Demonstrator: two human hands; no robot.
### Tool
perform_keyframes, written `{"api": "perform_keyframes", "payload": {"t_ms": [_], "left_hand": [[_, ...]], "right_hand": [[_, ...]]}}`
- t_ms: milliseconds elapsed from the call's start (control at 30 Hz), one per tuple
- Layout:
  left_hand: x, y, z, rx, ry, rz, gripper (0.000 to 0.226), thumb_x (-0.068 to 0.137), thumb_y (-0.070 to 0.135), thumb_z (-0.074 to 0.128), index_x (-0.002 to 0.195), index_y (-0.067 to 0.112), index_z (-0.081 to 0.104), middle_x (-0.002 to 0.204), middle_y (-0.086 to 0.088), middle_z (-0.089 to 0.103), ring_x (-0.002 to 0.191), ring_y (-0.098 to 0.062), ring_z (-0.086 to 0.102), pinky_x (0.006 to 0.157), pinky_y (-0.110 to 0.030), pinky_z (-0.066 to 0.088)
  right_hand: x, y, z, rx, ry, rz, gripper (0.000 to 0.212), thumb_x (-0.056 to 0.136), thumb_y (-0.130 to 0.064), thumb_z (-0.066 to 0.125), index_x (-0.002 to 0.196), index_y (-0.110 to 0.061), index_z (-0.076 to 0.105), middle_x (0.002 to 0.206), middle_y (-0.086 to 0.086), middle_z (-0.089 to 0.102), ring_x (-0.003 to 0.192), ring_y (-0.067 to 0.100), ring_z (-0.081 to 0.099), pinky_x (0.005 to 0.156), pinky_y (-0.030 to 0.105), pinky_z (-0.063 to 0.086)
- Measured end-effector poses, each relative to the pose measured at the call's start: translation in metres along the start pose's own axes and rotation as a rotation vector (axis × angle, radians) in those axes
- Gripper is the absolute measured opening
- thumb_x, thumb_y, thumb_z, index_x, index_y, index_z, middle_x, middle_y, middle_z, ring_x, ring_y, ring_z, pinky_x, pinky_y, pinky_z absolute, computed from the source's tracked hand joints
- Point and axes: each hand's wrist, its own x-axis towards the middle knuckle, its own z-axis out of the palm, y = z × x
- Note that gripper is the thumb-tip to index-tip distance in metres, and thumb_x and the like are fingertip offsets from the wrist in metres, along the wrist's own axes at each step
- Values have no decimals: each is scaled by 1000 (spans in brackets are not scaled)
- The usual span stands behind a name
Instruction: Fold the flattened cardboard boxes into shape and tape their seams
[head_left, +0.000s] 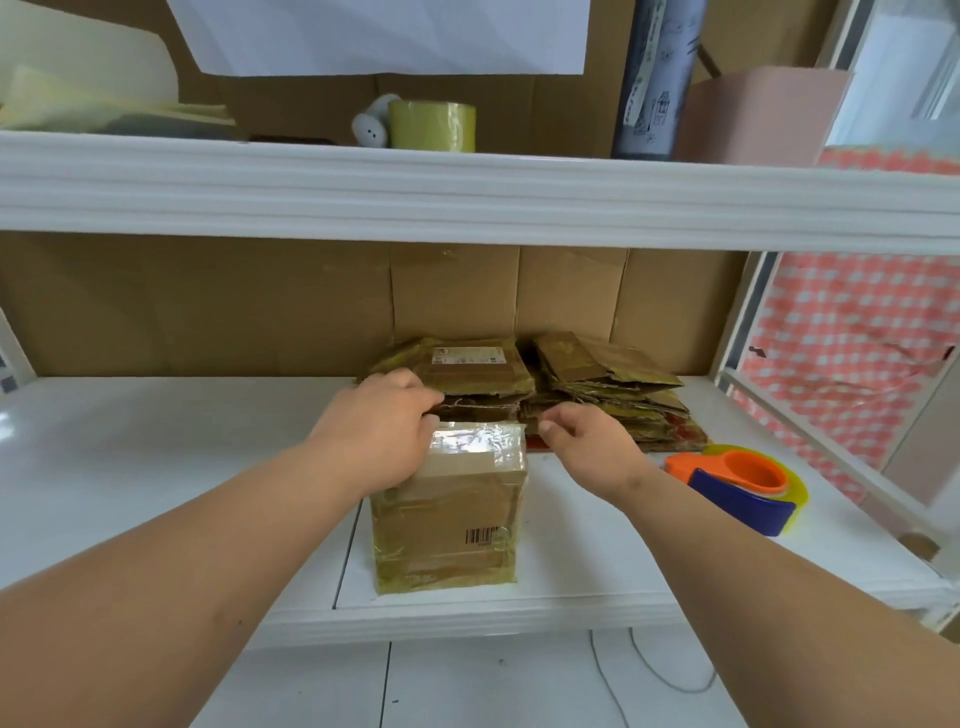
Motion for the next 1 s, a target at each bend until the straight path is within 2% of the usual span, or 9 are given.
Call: {"api": "perform_keyframes", "payload": {"t_ms": [133, 267, 400, 500, 600, 767, 900, 1000], "left_hand": [[1, 22, -8, 57, 48, 57, 51, 101, 52, 36, 149, 34, 39, 154, 8, 36, 140, -19, 33, 116, -42, 27], [7, 52, -10, 56, 77, 137, 51, 101, 50, 39, 149, 33, 38, 155, 7, 34, 143, -20, 27, 118, -43, 20], [21, 93, -3, 10, 41, 210, 49, 101, 47, 41, 147, 31, 42, 149, 8, 42, 140, -19, 33, 117, -42, 23], [37, 125, 9, 32, 4, 263, 46, 101, 46, 42, 144, 31, 46, 145, 6, 46, 135, -19, 39, 113, -41, 30], [56, 157, 25, 52, -47, 302, 44, 101, 45, 43, 140, 27, 51, 140, 3, 50, 131, -20, 43, 109, -42, 37], [79, 195, 60, -4, -187, 257, 43, 101, 42, 45, 141, 27, 50, 141, 2, 49, 130, -21, 43, 107, -42, 41], [90, 201, 86, -26, -278, 183, 44, 101, 40, 44, 144, 28, 48, 144, 4, 45, 132, -20, 41, 108, -41, 40], [95, 204, 95, -17, -308, 149, 44, 102, 38, 44, 145, 29, 46, 147, 4, 42, 134, -21, 40, 109, -41, 39]], "right_hand": [[-8, 16, -11, -79, -20, 56, 30, 103, -30, 50, 127, -17, 62, 122, 3, 63, 109, 20, 58, 92, 34, 50], [-14, 43, -25, -199, -73, 109, 36, 101, -34, 52, 133, -20, 59, 139, 5, 52, 119, 25, 55, 98, 34, 48], [-13, 78, -42, -333, -136, 221, 46, 99, -38, 53, 142, -23, 49, 147, 8, 39, 122, 29, 53, 98, 34, 47], [-9, 113, -54, -442, -159, 279, 53, 97, -42, 52, 144, -20, 44, 145, 11, 41, 128, 33, 47, 103, 41, 45], [-5, 150, -66, -507, -108, 360, 56, 95, -47, 49, 140, -15, 43, 141, 14, 44, 129, 34, 44, 106, 45, 40], [-2, 205, -78, -561, -80, 441, 59, 92, -32, 54, 144, -11, 35, 148, 12, 40, 141, 32, 32, 118, 45, 24], [1, 226, -77, -628, -100, 431, 54, 93, -42, 53, 138, -16, 41, 140, 8, 47, 138, 29, 36, 120, 53, 11], [5, 231, -78, -674, -86, 382, 51, 90, -54, 53, 128, -20, 50, 131, 5, 53, 130, 28, 43, 118, 51, 15]]}}
